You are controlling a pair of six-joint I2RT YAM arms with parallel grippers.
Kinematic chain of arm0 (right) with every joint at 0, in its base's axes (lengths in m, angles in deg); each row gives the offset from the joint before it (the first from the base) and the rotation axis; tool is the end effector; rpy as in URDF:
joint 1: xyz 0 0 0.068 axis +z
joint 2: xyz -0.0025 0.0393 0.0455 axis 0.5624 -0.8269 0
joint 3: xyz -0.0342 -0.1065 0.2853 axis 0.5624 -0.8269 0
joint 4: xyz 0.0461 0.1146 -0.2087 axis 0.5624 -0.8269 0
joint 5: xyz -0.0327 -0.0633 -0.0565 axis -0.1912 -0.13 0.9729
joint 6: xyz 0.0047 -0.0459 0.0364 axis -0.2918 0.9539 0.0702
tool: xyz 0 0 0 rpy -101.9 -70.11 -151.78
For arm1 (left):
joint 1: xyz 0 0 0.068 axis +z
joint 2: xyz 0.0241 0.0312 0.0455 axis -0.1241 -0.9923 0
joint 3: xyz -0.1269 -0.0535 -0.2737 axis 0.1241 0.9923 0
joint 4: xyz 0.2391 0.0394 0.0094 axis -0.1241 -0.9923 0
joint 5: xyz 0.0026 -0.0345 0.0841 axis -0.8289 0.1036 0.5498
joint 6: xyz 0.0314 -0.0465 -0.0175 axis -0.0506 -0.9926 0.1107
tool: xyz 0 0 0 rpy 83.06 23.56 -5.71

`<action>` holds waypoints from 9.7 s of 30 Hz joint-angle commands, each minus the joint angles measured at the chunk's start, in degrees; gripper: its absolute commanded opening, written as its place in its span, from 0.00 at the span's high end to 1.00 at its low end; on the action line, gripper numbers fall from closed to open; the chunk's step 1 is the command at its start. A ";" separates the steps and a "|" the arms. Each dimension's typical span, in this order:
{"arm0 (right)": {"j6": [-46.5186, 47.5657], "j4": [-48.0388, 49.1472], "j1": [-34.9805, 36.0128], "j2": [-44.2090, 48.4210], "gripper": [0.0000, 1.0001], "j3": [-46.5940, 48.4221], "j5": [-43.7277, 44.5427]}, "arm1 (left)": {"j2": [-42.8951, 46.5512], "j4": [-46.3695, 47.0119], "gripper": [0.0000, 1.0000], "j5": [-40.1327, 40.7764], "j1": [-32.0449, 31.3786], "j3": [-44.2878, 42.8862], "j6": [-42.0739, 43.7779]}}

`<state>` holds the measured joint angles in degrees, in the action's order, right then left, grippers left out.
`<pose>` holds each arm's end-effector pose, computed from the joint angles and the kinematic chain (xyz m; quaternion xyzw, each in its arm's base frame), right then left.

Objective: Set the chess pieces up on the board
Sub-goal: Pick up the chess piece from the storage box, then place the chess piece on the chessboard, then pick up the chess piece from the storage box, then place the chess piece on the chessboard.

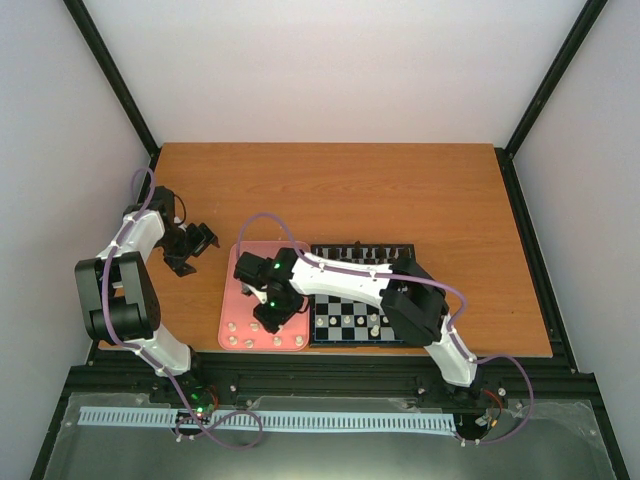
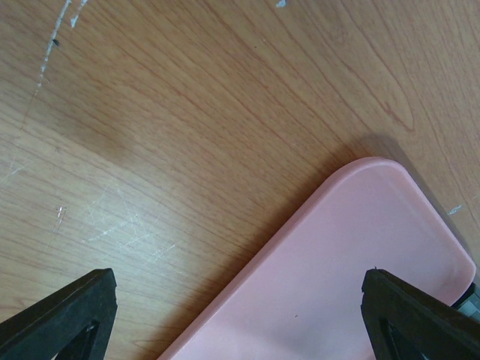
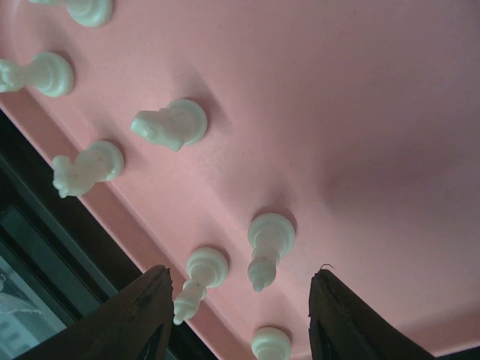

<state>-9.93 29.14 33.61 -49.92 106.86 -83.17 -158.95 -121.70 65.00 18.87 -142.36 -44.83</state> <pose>0.1554 0.4026 0.2225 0.4354 -0.8915 -0.1248 0.0025 0.2720 0.0435 0.2410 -0.3806 0.9095 -0.1621 0.0403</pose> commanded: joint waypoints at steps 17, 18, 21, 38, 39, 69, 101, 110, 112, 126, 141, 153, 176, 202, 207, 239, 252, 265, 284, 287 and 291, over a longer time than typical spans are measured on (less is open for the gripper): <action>-0.96 -2.55 0.28 -3.90 0.90 2.43 3.97 | 1.35 -0.14 0.00 -0.89 0.31 -1.05 -0.28; -1.34 -2.66 0.28 -3.45 0.93 2.38 4.95 | 1.36 -0.18 0.00 -0.83 0.29 -1.05 -0.26; -2.62 -2.94 0.15 -0.57 0.97 1.64 9.32 | 1.69 -0.23 0.00 -0.83 0.30 -1.01 -0.29; -17.37 -10.67 -11.83 41.59 0.97 -33.34 10.76 | 1.57 -0.31 0.00 -1.45 0.34 -1.49 -0.37; -18.29 -11.31 -12.33 43.75 0.97 -35.33 10.13 | 1.60 -0.33 0.00 -1.38 0.34 -1.57 -0.37; -17.50 -6.01 -18.70 45.94 0.97 -49.49 6.60 | 0.77 -0.40 0.00 -1.28 0.30 -1.75 -0.10; -14.31 -1.35 -20.45 40.58 0.96 -52.12 6.83 | 0.32 -0.67 0.00 -1.24 0.31 -2.13 0.30; -13.55 -0.80 -21.19 39.68 0.94 -52.55 7.76 | 0.05 -0.75 0.00 -1.25 0.29 -2.35 0.37; -13.28 -0.68 -21.41 39.24 0.94 -52.73 7.51 | -0.12 -0.81 0.00 -1.20 0.31 -2.39 0.40; -12.86 0.92 -21.61 38.31 0.85 -52.30 7.07 | -0.18 -0.76 0.00 -1.11 0.34 -2.28 0.51; -14.06 -4.08 -21.60 43.58 0.79 -49.40 6.82 | -0.17 -0.49 0.00 -1.39 0.34 -2.10 0.41; -13.73 -9.58 -21.60 47.17 0.54 -38.03 8.33 | 0.16 -0.49 0.00 -1.48 0.30 -2.14 0.33; -0.01 2.53 -1.39 -1.59 0.48 9.45 2.45 | 0.83 -0.76 0.00 -0.68 0.29 -1.19 0.22; 5.58 1.04 0.82 -12.31 0.72 14.88 -5.07 | -0.50 -0.42 0.00 -0.46 0.30 -1.30 0.24; 5.96 -0.11 0.81 -13.08 0.79 15.72 -4.78 | -0.63 -0.45 0.00 -0.50 0.36 -1.51 0.32; -23.44 -12.42 -21.07 55.94 0.97 -43.90 12.08 | -0.69 -0.50 0.00 -1.68 0.29 -2.10 0.15; -27.54 -5.34 -21.08 57.69 0.97 -55.33 10.83 | -1.60 -0.51 0.00 -1.64 0.32 -2.65 0.15; -28.51 0.90 -21.08 53.35 0.97 -58.25 13.09 | -2.07 -0.53 0.00 -1.73 0.32 -2.63 0.33; -27.60 0.57 -22.36 50.71 0.97 -59.07 14.06 | -2.89 -0.48 0.00 -1.85 0.32 -2.94 0.42; -27.21 1.01 -22.73 50.22 0.97 -59.00 13.91 | -2.94 -0.50 0.00 -1.82 0.34 -2.93 0.46; -26.49 1.39 -22.92 49.09 0.97 -58.79 13.54 | -3.03 -0.51 0.00 -1.82 0.30 -2.92 0.42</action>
<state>-36.96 29.64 11.41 0.13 48.11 -70.43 -161.12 -122.01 63.71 18.87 -143.32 -44.79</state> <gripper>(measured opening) 0.037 0.998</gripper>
